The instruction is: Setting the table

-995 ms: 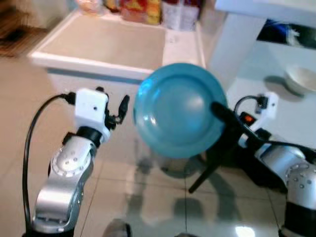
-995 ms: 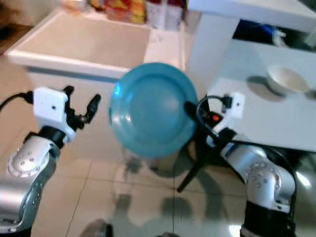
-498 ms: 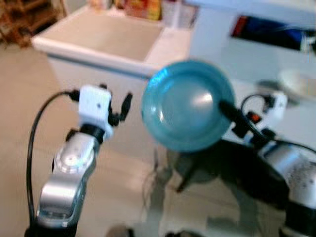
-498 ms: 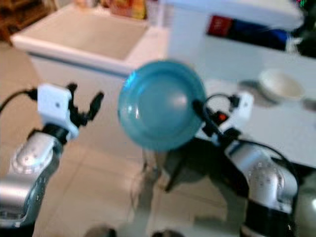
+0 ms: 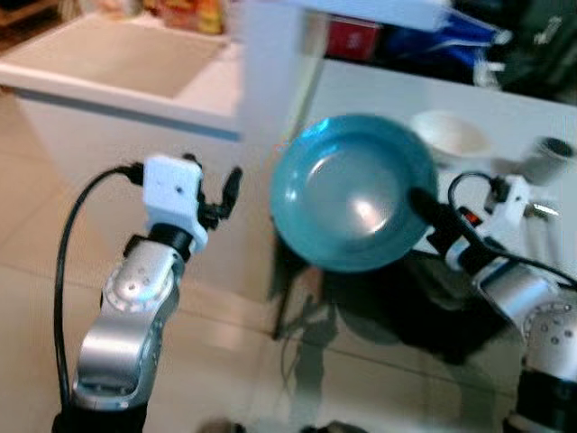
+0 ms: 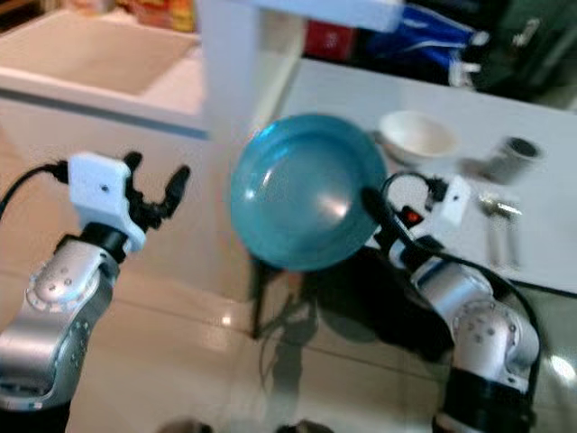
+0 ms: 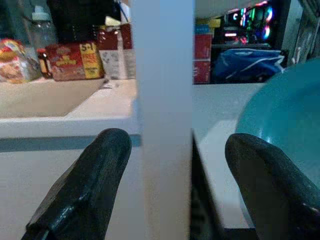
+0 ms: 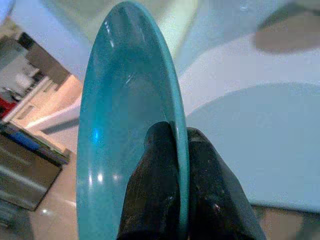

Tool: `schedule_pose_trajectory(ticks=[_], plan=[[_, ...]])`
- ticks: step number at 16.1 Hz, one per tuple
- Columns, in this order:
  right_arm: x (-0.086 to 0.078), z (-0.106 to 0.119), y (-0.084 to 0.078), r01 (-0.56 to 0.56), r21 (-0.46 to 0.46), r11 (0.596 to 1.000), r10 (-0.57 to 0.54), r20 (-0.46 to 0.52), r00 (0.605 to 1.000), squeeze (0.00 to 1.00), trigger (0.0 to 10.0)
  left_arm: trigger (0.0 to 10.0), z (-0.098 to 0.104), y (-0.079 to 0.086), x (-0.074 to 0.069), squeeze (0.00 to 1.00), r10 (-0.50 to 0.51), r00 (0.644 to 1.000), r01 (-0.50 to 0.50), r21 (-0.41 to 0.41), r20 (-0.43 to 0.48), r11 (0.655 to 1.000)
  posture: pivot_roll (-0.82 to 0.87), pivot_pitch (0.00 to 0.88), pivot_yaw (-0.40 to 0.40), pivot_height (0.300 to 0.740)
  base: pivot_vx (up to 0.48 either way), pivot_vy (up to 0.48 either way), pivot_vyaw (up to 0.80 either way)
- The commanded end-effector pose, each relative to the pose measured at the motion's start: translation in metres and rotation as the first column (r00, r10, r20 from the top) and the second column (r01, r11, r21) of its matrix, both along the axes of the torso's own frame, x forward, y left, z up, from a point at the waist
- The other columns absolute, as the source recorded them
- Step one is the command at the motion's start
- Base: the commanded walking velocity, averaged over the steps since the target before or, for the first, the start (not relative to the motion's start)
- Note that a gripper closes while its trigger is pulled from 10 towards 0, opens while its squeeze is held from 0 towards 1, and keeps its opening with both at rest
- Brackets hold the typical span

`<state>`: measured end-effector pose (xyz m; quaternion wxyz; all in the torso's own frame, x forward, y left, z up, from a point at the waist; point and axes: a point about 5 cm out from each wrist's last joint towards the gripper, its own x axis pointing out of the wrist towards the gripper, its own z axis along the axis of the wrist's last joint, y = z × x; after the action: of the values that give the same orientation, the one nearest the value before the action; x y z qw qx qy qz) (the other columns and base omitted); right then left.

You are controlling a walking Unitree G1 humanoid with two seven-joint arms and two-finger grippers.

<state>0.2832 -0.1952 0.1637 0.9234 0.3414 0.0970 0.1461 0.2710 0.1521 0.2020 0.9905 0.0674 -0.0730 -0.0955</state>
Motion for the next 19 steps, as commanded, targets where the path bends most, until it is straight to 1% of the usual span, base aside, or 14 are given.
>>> schedule_pose_trajectory(ticks=[1, 2, 7, 11, 13, 15, 18, 19], plan=[[0.0, 0.001, 0.004, -0.013, 0.0, 1.0, 0.013, 0.0, 1.0, 0.0, 10.0, 10.0, 0.0, 0.003, 0.001, 0.0, 0.009, 1.0, -0.009, -0.009, -0.013, 1.0, 0.0, 0.063, -0.065, 0.74, 0.0, 0.0, 0.0], [0.0, -0.001, 0.005, -0.014, 0.006, 1.0, 0.014, -0.014, 1.0, 0.0, 10.0, 10.0, -0.001, 0.002, 0.001, 0.0, -0.014, 1.0, 0.014, 0.003, -0.004, 1.0, 0.0, 0.066, -0.061, 0.74, 0.0, 0.0, -0.77], [-0.002, -0.005, 0.003, 0.004, 0.012, 1.0, -0.003, -0.046, 0.999, 0.0, 10.0, 10.0, 0.0, 0.0, 0.0, 0.0, -0.044, 0.999, 0.044, -0.003, -0.002, 0.999, -0.01, 0.07, -0.058, 0.74, 0.399, 0.0, -0.76], [-0.002, -0.009, 0.007, -0.022, 0.016, 1.0, 0.023, -0.082, 0.996, 0.0, 10.0, 10.0, 0.0, 0.002, -0.001, 0.0, -0.045, 0.999, 0.045, 0.005, -0.002, 0.999, 0.0, 0.075, -0.057, 0.74, 0.399, 0.0, 0.0], [-0.005, -0.012, 0.011, -0.055, 0.046, 0.997, 0.061, -0.12, 0.991, 0.0, 10.0, 10.0, 0.0, 0.003, -0.002, 0.0, -0.044, 0.999, 0.044, 0.01, -0.003, 0.999, 0.0, 0.077, -0.057, 0.74, 0.379, 0.0, 0.0], [-0.009, -0.015, 0.015, -0.107, 0.108, 0.988, 0.123, -0.15, 0.981, 0.0, 10.0, 10.0, 0.0, 0.004, -0.003, 0.0, -0.041, 0.999, 0.041, 0.013, -0.004, 0.999, 0.0, 0.083, -0.058, 0.74, 0.368, 0.0, 0.0], [-0.008, -0.015, 0.014, -0.105, 0.174, 0.979, 0.135, -0.165, 0.977, 0.0, 10.0, 10.0, 0.0, 0.006, -0.001, 0.0, -0.039, 0.999, 0.039, 0.022, -0.014, 0.999, 0.0, 0.09, -0.059, 0.74, 0.344, 0.0, 0.0], [-0.008, -0.015, 0.015, -0.112, 0.195, 0.974, 0.146, -0.167, 0.975, 0.0, 10.0, 10.0, -0.001, 0.007, -0.002, 0.0, -0.047, 0.999, 0.048, 0.021, -0.027, 0.999, 0.01, 0.093, -0.059, 0.74, 0.0, 0.0, 0.0]])
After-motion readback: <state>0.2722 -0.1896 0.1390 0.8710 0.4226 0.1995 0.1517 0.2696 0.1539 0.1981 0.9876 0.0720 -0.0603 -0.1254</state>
